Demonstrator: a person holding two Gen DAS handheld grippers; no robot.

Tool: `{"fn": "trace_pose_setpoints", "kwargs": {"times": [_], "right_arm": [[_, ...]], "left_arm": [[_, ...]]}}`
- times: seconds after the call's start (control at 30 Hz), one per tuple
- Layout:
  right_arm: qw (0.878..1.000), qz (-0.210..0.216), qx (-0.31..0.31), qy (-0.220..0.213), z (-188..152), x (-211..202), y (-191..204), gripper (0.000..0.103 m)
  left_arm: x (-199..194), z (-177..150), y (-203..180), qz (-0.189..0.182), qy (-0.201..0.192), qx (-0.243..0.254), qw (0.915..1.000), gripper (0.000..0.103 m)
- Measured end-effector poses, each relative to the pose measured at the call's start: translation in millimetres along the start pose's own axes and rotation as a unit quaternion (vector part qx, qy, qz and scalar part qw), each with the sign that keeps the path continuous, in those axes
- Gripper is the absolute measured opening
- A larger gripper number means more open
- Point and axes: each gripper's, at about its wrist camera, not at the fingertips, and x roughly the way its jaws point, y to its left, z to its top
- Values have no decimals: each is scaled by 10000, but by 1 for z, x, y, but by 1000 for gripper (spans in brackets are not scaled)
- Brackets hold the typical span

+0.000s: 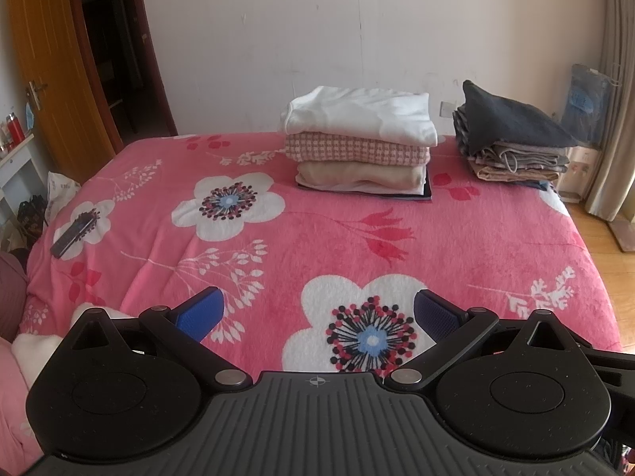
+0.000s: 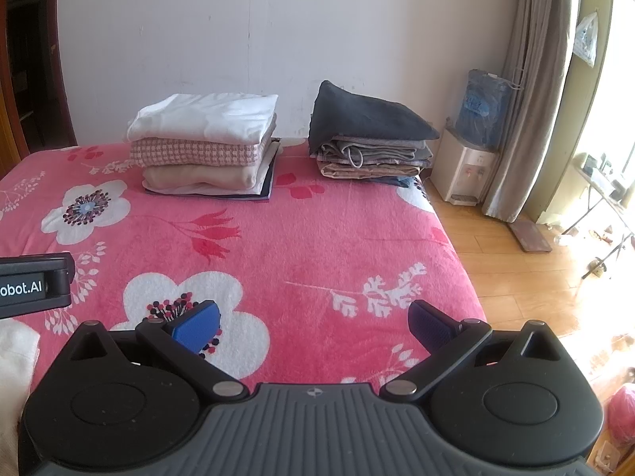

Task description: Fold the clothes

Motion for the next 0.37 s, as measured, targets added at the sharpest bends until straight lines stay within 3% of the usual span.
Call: {"fn": "trace_pose_setpoints", "kwargs": {"times": [0.37], "right_arm": [[10000, -2, 1, 19, 0, 2, 0, 103]], "left_arm": [[2, 0, 0, 3, 10, -12, 10000, 103]]}}
